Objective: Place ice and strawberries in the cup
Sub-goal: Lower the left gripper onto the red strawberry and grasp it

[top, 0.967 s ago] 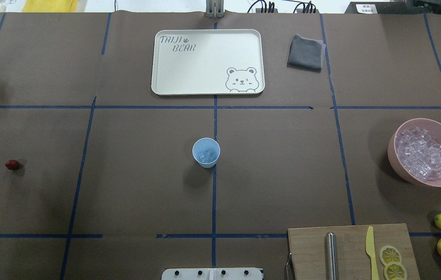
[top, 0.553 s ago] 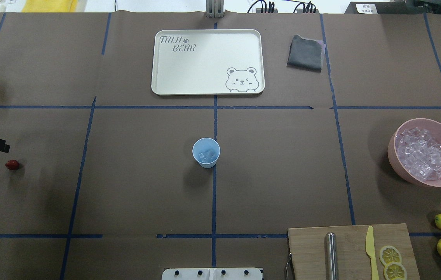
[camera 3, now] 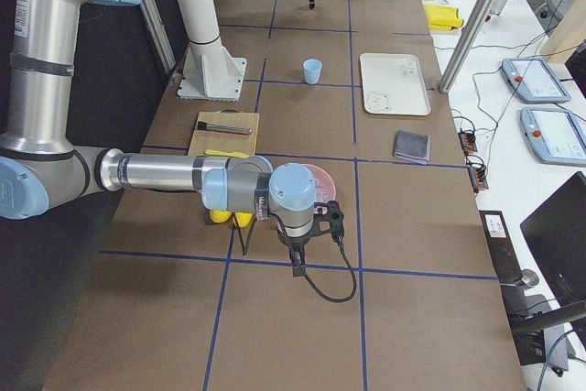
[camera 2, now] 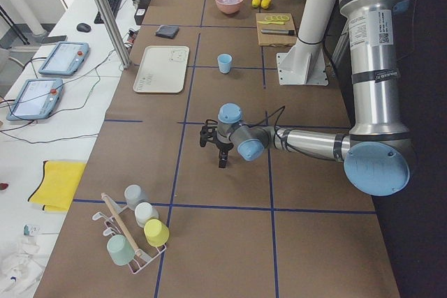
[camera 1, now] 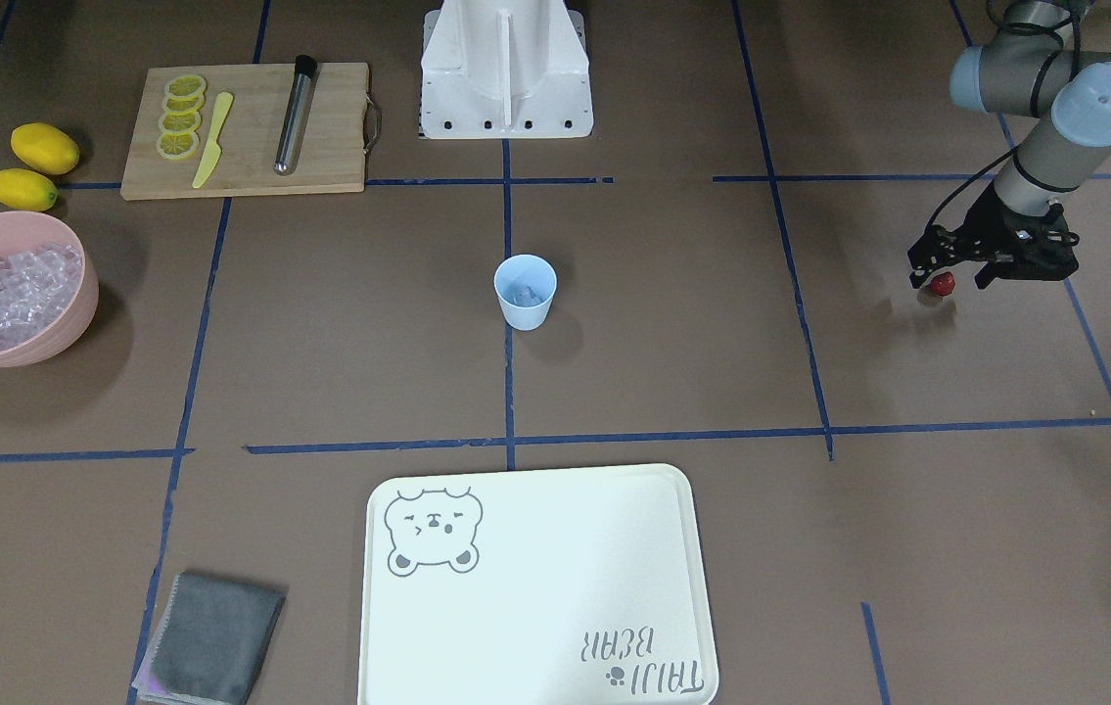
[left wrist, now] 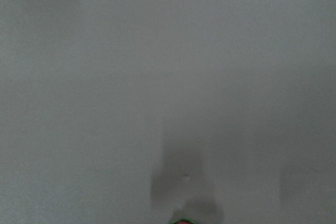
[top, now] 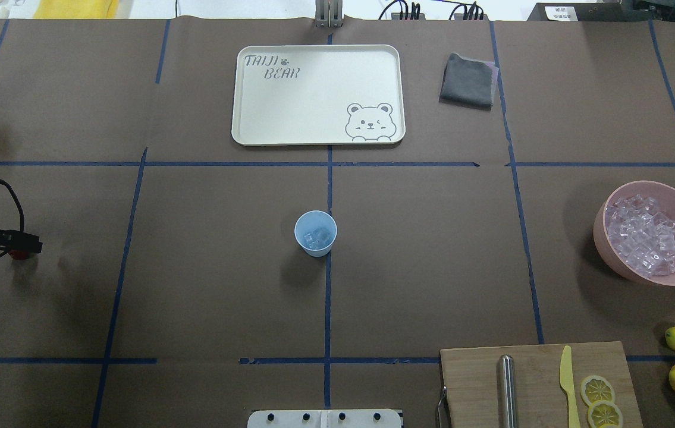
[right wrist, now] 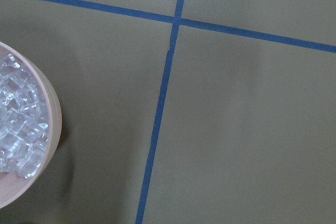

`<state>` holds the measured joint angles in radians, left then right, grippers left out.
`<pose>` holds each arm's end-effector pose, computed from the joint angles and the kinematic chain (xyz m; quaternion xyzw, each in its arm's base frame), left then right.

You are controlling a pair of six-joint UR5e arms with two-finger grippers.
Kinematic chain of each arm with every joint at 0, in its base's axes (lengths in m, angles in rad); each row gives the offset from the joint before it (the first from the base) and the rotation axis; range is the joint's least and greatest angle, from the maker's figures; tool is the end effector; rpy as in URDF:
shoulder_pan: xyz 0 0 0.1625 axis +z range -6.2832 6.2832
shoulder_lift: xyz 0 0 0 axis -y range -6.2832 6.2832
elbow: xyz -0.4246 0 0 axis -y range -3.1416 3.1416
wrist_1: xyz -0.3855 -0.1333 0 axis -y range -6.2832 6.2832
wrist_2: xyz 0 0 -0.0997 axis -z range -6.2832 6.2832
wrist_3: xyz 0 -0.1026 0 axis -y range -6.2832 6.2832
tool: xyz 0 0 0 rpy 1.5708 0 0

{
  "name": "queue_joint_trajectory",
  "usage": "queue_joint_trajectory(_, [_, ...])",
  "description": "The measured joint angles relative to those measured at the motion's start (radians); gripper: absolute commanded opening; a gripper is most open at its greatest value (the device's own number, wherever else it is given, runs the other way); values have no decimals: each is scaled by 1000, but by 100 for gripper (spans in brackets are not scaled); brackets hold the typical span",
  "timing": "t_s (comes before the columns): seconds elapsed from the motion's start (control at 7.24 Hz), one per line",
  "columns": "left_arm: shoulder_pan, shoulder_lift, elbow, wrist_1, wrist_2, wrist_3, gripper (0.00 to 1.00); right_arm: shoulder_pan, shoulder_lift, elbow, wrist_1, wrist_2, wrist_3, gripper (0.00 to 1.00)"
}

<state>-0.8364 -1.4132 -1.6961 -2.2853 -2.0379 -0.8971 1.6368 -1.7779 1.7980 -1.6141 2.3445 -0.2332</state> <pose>0.2395 -0.3952 0.6025 0.0642 0.3865 0.0027 0.9201 0.0876 -0.3912 0.6460 0.0456 -0.3746 -0.0730 0.9232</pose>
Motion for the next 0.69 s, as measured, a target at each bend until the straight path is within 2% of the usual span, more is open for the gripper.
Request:
queue_joint_trajectory(0.14, [5, -1, 4, 1, 1, 1, 48, 0, 0, 0, -1, 0, 0, 100])
queue_joint_trajectory(0.28, [6, -1, 7, 1, 1, 3, 21, 0, 0, 0, -1, 0, 1, 100])
queue_joint_trajectory(0.41, [6, 0, 8, 3, 1, 5, 7, 0, 0, 0, 0, -1, 1, 100])
queue_joint_trajectory(0.69, [7, 3, 6, 5, 1, 9, 1, 0, 1, 0, 0, 0, 0, 100])
